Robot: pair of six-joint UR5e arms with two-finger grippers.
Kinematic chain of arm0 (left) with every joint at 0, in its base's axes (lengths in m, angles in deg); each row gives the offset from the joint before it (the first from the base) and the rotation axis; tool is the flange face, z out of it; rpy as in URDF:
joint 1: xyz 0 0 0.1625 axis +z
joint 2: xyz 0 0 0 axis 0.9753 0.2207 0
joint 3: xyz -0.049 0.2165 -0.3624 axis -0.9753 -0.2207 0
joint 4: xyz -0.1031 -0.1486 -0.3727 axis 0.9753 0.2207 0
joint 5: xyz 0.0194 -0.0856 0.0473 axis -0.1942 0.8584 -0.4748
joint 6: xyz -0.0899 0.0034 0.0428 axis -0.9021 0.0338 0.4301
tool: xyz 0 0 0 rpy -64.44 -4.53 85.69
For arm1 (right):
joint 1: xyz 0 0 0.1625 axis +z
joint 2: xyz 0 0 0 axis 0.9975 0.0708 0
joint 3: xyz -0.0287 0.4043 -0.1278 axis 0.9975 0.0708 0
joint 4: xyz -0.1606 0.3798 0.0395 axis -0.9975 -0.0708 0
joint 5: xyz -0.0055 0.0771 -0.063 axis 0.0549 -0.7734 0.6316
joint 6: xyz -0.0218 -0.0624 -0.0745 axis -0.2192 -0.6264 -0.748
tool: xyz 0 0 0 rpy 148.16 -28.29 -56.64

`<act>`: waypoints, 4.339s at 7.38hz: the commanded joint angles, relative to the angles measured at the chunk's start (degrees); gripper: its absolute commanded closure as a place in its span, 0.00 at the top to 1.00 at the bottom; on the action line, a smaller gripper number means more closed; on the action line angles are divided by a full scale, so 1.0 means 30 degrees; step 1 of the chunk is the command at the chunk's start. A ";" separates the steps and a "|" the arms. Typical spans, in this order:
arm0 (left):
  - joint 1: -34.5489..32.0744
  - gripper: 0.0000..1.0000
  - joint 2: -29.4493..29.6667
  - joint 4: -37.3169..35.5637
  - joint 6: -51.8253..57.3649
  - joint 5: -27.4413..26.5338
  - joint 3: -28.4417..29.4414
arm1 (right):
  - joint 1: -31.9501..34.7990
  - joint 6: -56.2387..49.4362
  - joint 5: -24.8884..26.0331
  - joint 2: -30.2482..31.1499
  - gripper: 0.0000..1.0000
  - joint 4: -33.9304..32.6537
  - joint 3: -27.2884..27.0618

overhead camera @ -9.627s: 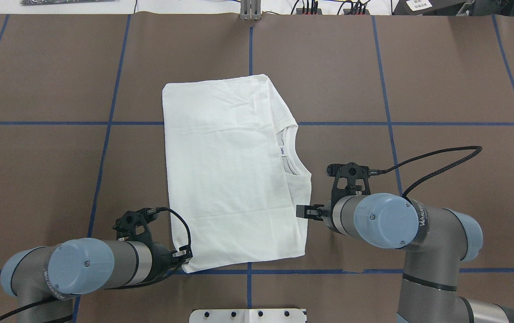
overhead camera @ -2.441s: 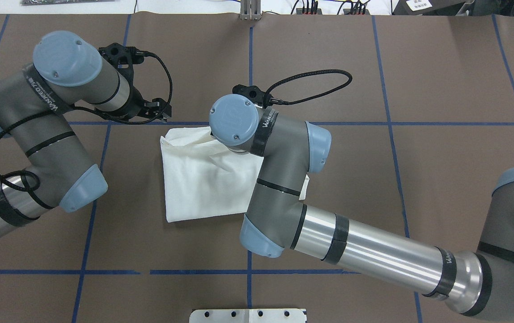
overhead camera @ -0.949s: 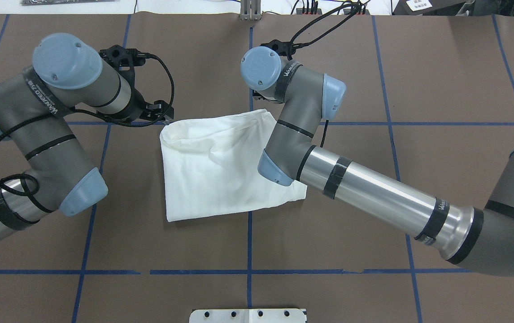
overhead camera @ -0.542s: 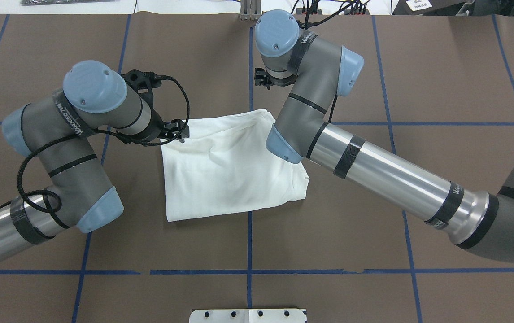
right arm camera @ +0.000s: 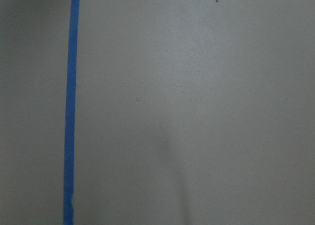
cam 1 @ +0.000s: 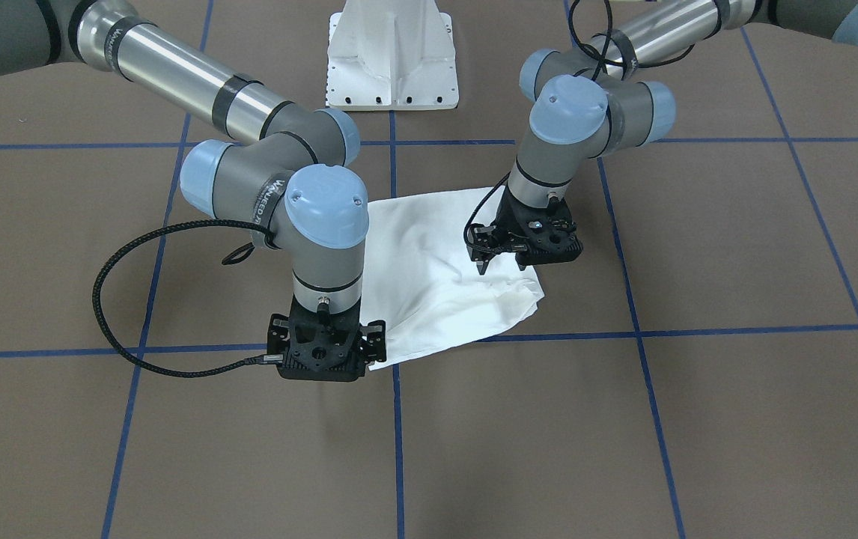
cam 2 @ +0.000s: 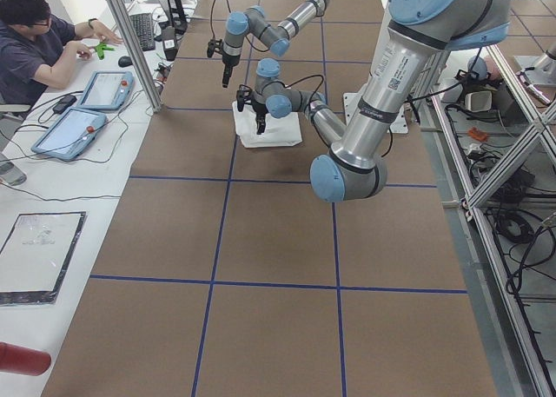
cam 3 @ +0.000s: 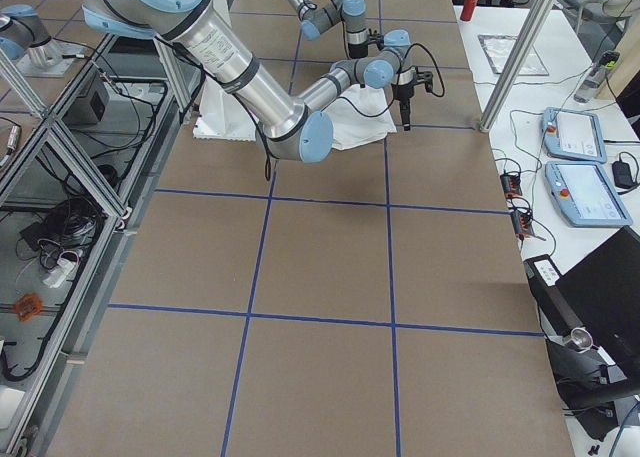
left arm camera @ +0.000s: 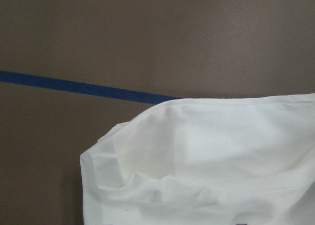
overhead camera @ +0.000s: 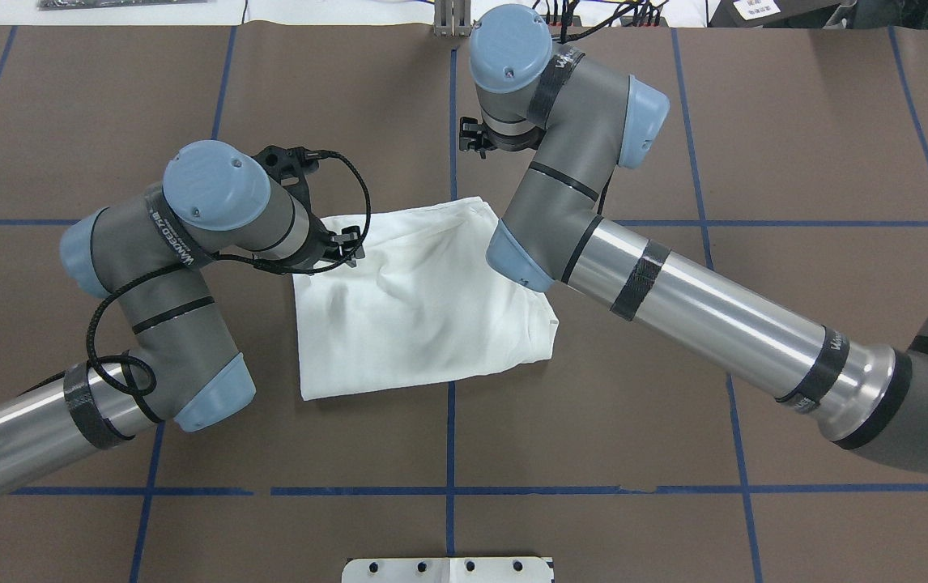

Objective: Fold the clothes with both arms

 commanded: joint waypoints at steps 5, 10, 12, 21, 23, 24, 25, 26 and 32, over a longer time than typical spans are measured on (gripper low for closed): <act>0.0656 0.61 0.0520 0.0064 0.0183 -0.0443 0.0884 | -0.0081 0.0052 -0.0006 0.0458 1.00 0.0018 -0.0373; 0.0135 0.61 0.1780 0.0035 0.0799 -0.0647 0.3081 | -0.0081 0.0023 -0.0006 0.0459 1.00 0.0018 -0.0403; -0.0978 0.61 0.1810 0.0064 0.1558 -0.0677 0.3926 | -0.0081 0.0052 -0.0006 0.0459 1.00 0.0018 -0.0402; -0.4148 0.61 0.0726 0.0064 0.6425 0.1638 0.2761 | -0.2657 0.7158 0.1195 -0.1062 0.81 0.0194 0.1087; -0.4148 0.61 0.0697 0.0064 0.6425 0.1638 0.2731 | -0.2746 0.8512 0.1196 -0.1793 0.66 0.0194 0.2139; -0.4148 0.61 0.0668 0.0064 0.6425 0.1638 0.2673 | -0.2747 0.8896 0.1196 -0.2116 0.58 0.0223 0.2523; -0.4148 0.61 0.0464 0.0064 0.6425 0.1638 0.2354 | -0.2718 0.8958 0.1196 -0.2120 0.55 0.0223 0.2672; -0.4148 0.61 0.0346 0.0064 0.6425 0.1638 0.2177 | -0.2747 0.9016 0.1196 -0.2120 0.48 0.0194 0.2732; -0.4148 0.62 0.0316 -0.0053 0.6425 0.1638 0.1706 | -0.2777 0.8988 0.1137 -0.2120 0.00 0.0019 0.2879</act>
